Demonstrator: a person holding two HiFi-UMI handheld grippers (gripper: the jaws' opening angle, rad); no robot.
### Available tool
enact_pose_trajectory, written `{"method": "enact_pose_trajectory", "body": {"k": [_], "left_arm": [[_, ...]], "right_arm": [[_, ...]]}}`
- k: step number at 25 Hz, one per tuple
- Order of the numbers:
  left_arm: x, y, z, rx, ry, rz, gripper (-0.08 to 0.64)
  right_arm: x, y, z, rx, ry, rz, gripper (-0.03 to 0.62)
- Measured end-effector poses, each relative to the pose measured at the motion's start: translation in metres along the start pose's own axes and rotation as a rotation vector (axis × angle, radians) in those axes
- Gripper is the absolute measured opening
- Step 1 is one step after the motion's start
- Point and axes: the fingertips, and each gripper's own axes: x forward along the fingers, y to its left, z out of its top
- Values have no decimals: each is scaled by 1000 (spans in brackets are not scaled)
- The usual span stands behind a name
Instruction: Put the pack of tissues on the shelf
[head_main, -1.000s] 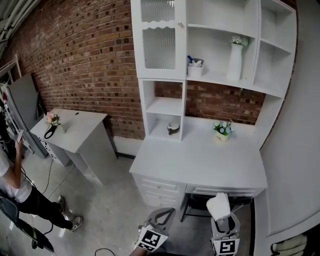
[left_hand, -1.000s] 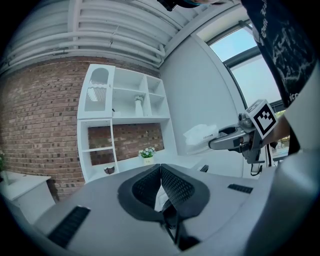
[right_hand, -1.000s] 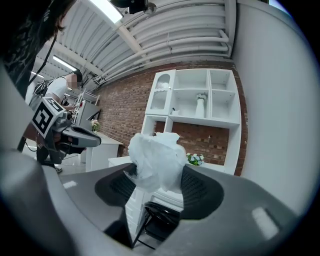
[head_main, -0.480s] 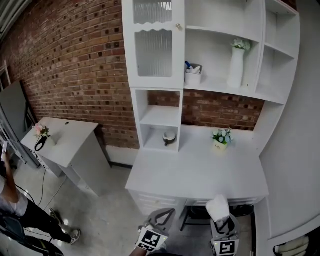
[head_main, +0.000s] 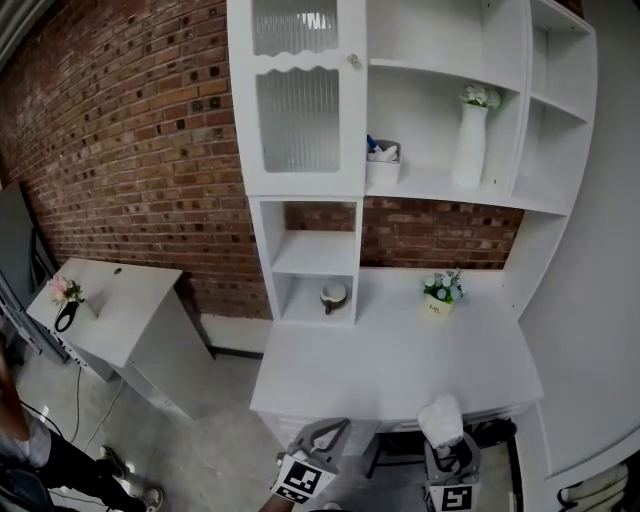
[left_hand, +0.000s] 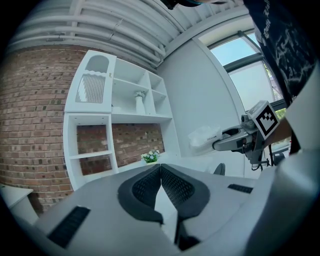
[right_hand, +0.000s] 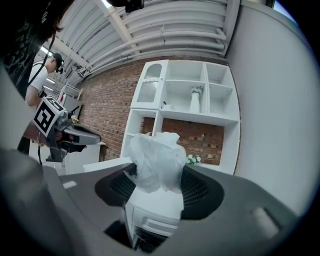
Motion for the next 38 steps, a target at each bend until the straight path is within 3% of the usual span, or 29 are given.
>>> {"method": "enact_pose_trajectory", "body": {"k": [6,11,28,38], "left_arm": [[7,19,-1,-3,-5,-14,11],[10,28,-2,-61,-28,-10,11],[51,76,-6,-36,22,58,11],[88,98,7,-24,9,107,11]], "right_arm": [[14,7,6,17,11,-18,252],[24,8,8,22,15,-16,252],[99,-24,29,13,-14,33,252],[145,-55,58,14,-59,57,252]]}}
